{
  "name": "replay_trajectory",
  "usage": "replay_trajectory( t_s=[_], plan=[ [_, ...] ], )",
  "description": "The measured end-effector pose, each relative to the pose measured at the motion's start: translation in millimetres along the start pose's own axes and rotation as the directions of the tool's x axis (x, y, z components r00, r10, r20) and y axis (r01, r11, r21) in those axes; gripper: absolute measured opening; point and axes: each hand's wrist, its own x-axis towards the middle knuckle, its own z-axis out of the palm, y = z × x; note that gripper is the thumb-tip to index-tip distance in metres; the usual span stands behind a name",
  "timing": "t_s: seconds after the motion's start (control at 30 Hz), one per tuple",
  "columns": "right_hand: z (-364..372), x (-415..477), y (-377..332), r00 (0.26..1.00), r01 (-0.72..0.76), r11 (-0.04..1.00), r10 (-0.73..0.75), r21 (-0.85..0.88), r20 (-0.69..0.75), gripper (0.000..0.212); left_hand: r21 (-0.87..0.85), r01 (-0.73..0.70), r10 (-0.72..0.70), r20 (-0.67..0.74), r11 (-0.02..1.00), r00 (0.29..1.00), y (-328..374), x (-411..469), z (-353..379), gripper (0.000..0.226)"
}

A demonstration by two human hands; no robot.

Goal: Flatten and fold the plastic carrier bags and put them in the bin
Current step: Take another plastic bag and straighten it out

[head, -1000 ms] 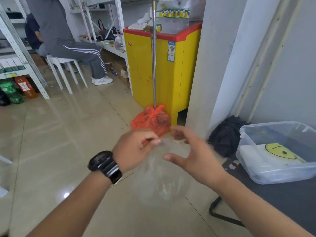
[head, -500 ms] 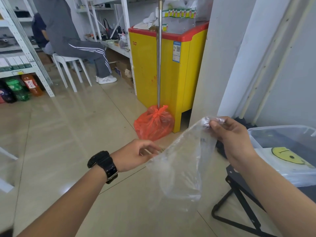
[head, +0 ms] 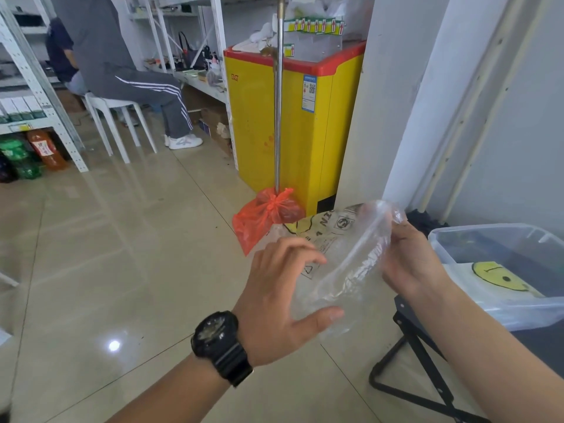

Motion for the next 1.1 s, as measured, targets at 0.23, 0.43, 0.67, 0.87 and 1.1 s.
replay_trajectory(
  t_s=[0.23, 0.43, 0.67, 0.87, 1.1],
  plan=[
    [-5.9, 6.6, -2.7, 0.987, 0.12, 0.99, -0.127, -0.074, -0.098, 0.015, 0.152, 0.17, -0.152, -0.12, 0.974, 0.981, -22.0, 0.5, 1.0, 0.005],
    [18.9, -28.5, 1.7, 0.749, 0.301, 0.323, -0.663, -0.897, 0.013, 0.04, -0.034, 0.325, -0.327, -0.096, 0.945, 0.94, -43.7, 9.3, -12.5, 0.008],
    [37.7, -39.0, 43.6, 0.814, 0.567, 0.035, -0.174, -0.823, 0.554, 0.006, -0.086, 0.236, -0.23, 0.076, 0.968, 0.97, -41.2, 12.8, -2.2, 0.007],
    [21.1, -19.9, 7.7, 0.917, 0.354, 0.456, -0.341, -0.816, 0.207, 0.009, -0.322, 0.439, -0.373, 0.249, 0.839, 0.894, -67.1, 15.9, -38.4, 0.03],
    [6.1, -9.3, -1.7, 0.917, 0.203, 0.585, -0.395, -0.785, -0.057, 0.019, -0.405, 0.428, -0.277, 0.38, 0.808, 0.882, -75.0, 9.2, -54.5, 0.053]
  ],
)
